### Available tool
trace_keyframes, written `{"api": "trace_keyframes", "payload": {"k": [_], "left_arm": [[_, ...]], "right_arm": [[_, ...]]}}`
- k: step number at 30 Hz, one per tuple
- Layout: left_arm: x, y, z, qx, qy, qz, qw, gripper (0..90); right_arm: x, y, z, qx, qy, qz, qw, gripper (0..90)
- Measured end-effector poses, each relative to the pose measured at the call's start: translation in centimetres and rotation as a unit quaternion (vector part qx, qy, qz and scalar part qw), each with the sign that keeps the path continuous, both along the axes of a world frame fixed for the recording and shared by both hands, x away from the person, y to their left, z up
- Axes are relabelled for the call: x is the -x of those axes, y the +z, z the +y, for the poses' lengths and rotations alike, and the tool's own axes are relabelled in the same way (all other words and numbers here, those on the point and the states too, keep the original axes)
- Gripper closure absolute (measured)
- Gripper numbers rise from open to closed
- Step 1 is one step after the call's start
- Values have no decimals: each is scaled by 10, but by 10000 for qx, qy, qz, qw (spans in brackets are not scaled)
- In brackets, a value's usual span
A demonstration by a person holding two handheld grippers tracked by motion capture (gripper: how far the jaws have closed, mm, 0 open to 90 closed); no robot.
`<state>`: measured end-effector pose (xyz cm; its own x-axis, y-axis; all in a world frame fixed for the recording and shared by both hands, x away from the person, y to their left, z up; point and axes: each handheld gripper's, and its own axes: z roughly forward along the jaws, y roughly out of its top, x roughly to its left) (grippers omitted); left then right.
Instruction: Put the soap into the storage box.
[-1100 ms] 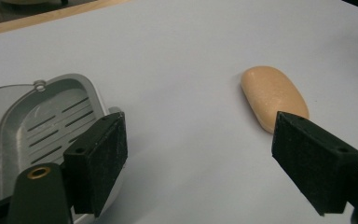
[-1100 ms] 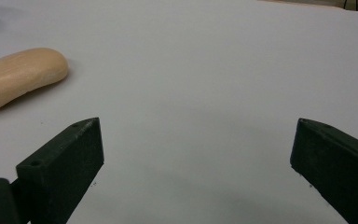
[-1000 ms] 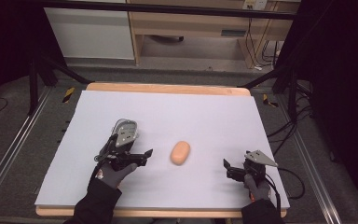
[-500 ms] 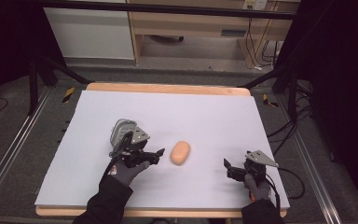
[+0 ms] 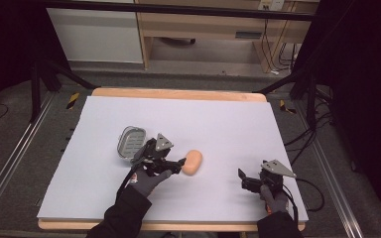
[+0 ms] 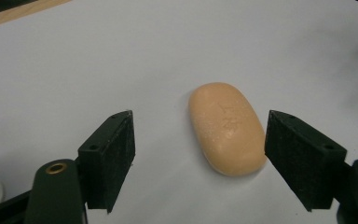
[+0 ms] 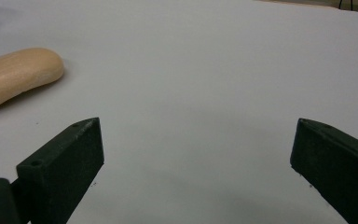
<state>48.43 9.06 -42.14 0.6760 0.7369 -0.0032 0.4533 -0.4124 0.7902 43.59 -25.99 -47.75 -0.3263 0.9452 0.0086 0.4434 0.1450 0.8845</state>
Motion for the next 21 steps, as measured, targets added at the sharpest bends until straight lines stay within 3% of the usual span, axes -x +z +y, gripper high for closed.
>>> {"api": "trace_keyframes", "payload": {"k": [16,21], "left_arm": [[-10,-8,-29,-88,-105,148,9998,248],[-13,-11,-38,-157,-133,205,9996,244]], "right_arm": [[1,-1,0,44,9,64,10000,29],[2,0,0,64,-71,-6,10000,28]]}}
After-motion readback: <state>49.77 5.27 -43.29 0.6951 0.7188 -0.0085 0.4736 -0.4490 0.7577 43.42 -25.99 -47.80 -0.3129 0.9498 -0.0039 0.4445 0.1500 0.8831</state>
